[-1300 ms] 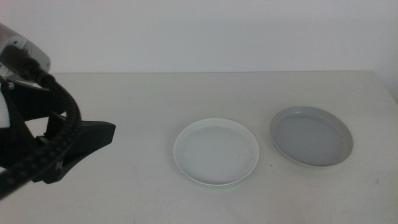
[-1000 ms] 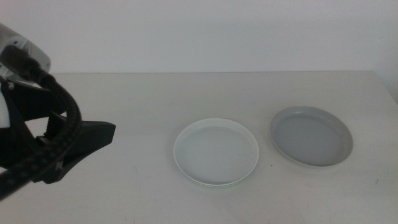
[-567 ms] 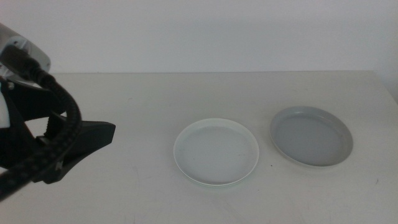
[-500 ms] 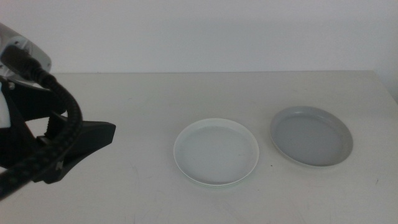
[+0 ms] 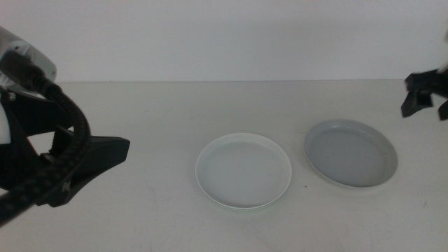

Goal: Stack the three bowls on top of each other.

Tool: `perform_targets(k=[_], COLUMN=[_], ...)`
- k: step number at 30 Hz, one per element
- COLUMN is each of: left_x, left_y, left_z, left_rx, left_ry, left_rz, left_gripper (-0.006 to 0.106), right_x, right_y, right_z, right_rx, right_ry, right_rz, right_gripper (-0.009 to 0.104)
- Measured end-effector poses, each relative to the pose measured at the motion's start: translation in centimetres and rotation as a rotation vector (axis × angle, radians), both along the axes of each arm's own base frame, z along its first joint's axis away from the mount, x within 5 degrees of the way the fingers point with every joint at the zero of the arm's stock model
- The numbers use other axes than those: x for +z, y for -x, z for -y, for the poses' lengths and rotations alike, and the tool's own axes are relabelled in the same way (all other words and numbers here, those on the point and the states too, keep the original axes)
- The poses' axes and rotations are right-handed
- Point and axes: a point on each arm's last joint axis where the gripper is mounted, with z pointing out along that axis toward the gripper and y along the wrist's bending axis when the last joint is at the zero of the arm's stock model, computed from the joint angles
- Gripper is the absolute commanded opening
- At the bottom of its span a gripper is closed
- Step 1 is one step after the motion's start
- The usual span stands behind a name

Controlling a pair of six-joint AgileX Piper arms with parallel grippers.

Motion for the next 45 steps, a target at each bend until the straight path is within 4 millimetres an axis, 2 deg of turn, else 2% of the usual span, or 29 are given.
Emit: perform_targets(k=[2,5,10,17,21,23,24,27,30,36,38,40,45], left_x=[0.0,0.0,0.0,0.0,0.0,0.0,0.0,0.0,0.0,0.0,0.0,0.0,0.0], left_y=[0.0,0.0,0.0,0.0,0.0,0.0,0.0,0.0,0.0,0.0,0.0,0.0,0.0], left_z=[0.0,0.0,0.0,0.0,0.0,0.0,0.0,0.0,0.0,0.0,0.0,0.0,0.0], left_rx=[0.000,0.000,0.000,0.000,0.000,0.000,0.000,0.000,0.000,0.000,0.000,0.000,0.000], left_ry=[0.000,0.000,0.000,0.000,0.000,0.000,0.000,0.000,0.000,0.000,0.000,0.000,0.000], left_rz=[0.000,0.000,0.000,0.000,0.000,0.000,0.000,0.000,0.000,0.000,0.000,0.000,0.000], left_gripper=[0.105,0.105,0.105,0.105,0.105,0.105,0.105,0.105,0.105,0.105,0.105,0.105,0.105], right_x=[-2.5,-6.2,-11.0,-13.3,-13.8,-13.9,-13.9,-13.3,-11.1,-3.3,-1.0,0.4,0.7], right_y=[-2.3,-4.8,-6.6,-7.3,-7.5,-7.5,-7.5,-7.4,-7.0,-4.9,-4.1,-3.5,-3.0], right_z=[0.7,1.1,1.2,1.4,1.4,1.4,1.4,1.5,1.9,1.7,0.7,-0.5,-5.1], right_rx=[0.002,0.013,0.017,0.016,0.028,0.042,0.048,0.055,0.036,-0.027,-0.027,-0.005,0.106], right_ry=[-0.004,-0.018,-0.042,-0.032,-0.028,-0.024,-0.022,-0.011,-0.009,-0.023,-0.056,-0.088,-0.126], right_rz=[-0.076,-0.195,-0.312,-0.328,-0.322,-0.320,-0.319,-0.308,-0.270,-0.120,-0.076,-0.057,-0.079], right_gripper=[0.055,0.052,0.042,0.033,0.014,0.001,-0.001,-0.001,-0.001,-0.001,0.000,0.000,0.001])
